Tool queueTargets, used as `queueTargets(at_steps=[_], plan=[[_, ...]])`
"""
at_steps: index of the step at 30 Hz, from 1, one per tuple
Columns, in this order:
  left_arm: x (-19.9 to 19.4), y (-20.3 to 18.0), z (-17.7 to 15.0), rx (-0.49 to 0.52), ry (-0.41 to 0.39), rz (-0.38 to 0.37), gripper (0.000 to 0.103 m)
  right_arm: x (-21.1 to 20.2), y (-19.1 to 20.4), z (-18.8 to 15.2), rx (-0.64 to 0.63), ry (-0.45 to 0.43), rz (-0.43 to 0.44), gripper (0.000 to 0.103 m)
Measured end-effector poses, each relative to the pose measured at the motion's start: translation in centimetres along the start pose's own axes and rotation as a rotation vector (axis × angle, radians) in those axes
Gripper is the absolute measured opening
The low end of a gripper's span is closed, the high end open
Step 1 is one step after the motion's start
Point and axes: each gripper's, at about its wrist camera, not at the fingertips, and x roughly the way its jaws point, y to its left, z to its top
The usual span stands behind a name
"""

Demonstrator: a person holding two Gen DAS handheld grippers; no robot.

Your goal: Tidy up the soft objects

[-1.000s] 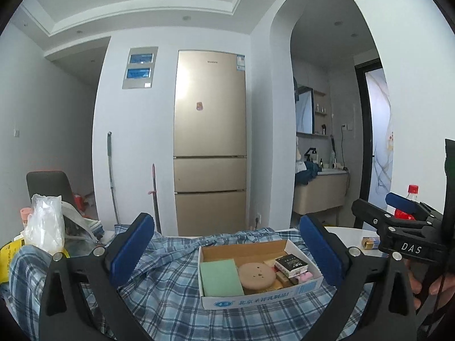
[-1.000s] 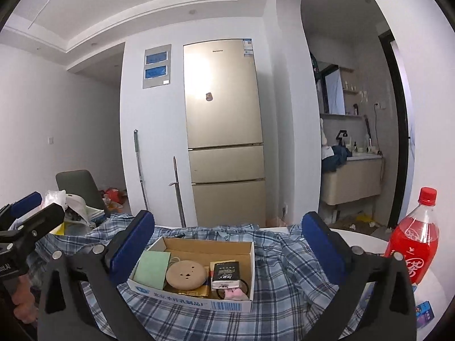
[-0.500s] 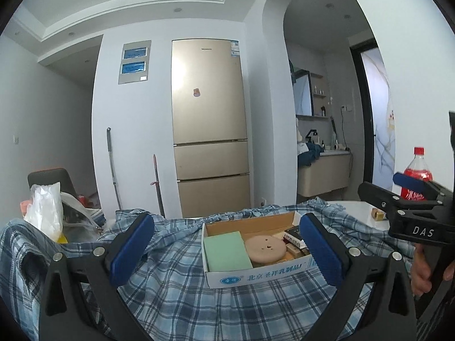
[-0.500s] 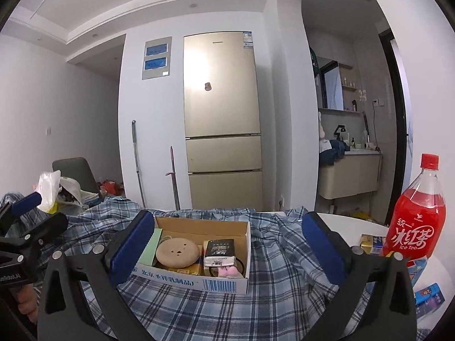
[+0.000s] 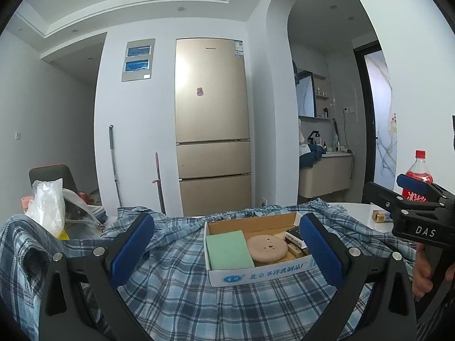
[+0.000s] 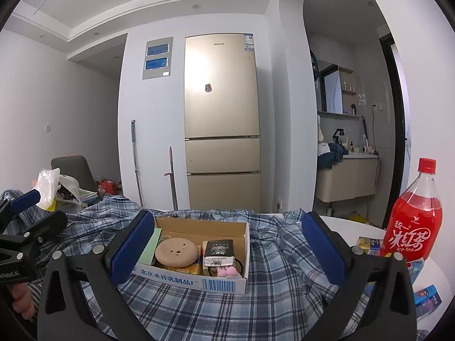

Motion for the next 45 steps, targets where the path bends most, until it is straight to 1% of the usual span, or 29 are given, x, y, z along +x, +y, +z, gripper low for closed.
queueTargets(at_steps=[6,12,16,20,25,27,32,45], plan=[[-0.7,0.6,0.1,-0.024,-0.031,-0.001,0.103,-0.3,0.4,0.0,-0.017,-0.018,0.0,0.103],[-0.3,1.4,0.2,-0.065,-0.01,-0.013,0.103,-0.2,0.5,-0.1,-0.02,-0.016,0.001,0.103],[-0.5,1.7,0.1,-0.085,-0.02,-0.012,0.103,-0.2,0.5,-0.1,-0.021,-0.015,-0.003,0.103],[-0.6,1.7,0.1,-0.08,-0.024,-0.013,0.103,-0.2,0.5,-0.1,-0.019,-0.017,-0.004,0.103],[-1.2,1.1,0.1,-0.042,-0.052,0.002,0.103,-0.2,0.6,-0.2,-0.023,-0.024,-0.007,0.103],[-1.1,1.0,0.1,-0.034,-0.051,-0.001,0.103,-0.3,0.7,-0.2,-0.024,-0.024,-0.008,0.103],[-0.8,1.2,0.1,-0.042,-0.039,0.002,0.103,-0.3,0.7,-0.2,-0.023,-0.029,-0.007,0.103],[-1.0,1.3,0.0,-0.039,-0.05,0.007,0.103,-0.3,0.8,-0.2,-0.024,-0.029,-0.007,0.103]])
